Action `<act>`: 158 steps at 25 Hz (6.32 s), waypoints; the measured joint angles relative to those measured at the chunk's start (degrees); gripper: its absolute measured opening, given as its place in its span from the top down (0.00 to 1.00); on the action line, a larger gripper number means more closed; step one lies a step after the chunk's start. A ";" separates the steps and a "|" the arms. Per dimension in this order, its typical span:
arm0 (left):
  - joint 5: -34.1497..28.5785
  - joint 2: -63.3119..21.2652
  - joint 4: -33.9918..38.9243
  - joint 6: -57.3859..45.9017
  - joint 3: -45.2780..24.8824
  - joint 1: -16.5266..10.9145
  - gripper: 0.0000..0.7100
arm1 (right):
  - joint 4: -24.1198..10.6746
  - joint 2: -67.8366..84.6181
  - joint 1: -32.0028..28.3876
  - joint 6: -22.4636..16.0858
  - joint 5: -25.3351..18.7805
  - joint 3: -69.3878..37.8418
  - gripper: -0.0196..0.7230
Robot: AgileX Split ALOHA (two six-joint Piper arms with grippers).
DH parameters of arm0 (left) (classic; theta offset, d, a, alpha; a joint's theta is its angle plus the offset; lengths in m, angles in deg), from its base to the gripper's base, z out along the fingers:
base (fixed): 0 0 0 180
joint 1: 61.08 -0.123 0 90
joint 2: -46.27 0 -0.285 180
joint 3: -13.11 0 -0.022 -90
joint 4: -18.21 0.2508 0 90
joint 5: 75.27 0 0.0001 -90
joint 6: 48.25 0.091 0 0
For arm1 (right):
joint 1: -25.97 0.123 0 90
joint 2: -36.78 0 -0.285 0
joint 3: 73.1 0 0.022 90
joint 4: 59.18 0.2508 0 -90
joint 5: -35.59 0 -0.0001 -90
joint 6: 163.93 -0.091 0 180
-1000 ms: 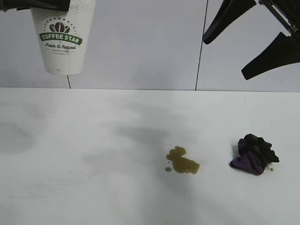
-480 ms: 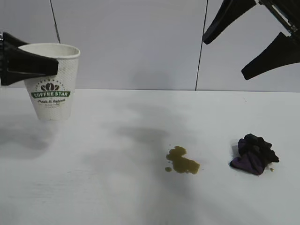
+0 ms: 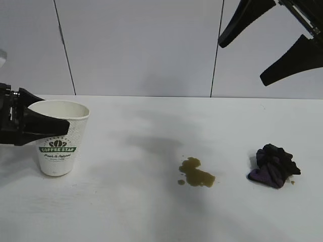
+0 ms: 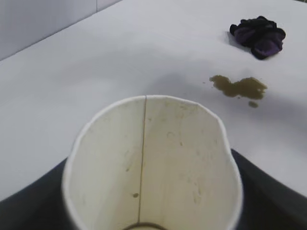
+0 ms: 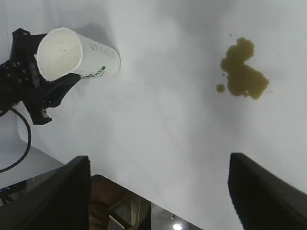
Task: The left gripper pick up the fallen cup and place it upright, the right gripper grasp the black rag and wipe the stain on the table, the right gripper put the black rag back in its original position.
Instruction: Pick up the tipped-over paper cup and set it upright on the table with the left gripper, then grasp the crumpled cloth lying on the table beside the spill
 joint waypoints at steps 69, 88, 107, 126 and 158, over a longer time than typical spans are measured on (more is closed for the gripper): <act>62.46 -67.60 28.03 -74.90 0.47 -0.07 0.19 | 0.00 0.00 0.00 0.00 2.44 0.00 0.24; 23.38 -115.95 52.05 -106.82 -0.46 -0.07 0.20 | -0.56 0.00 0.00 0.31 0.33 0.00 0.24; -4.62 -115.95 100.51 -160.61 -19.41 6.31 0.20 | -6.99 -0.05 0.21 5.99 -4.74 0.00 0.24; -3.88 -115.95 100.62 -160.77 -19.41 9.78 0.20 | -42.67 -16.47 9.47 -12.45 8.67 0.00 0.24; -3.88 -115.95 100.64 -160.81 -19.41 9.78 0.20 | -39.53 -23.94 1.63 -15.11 19.36 0.45 0.79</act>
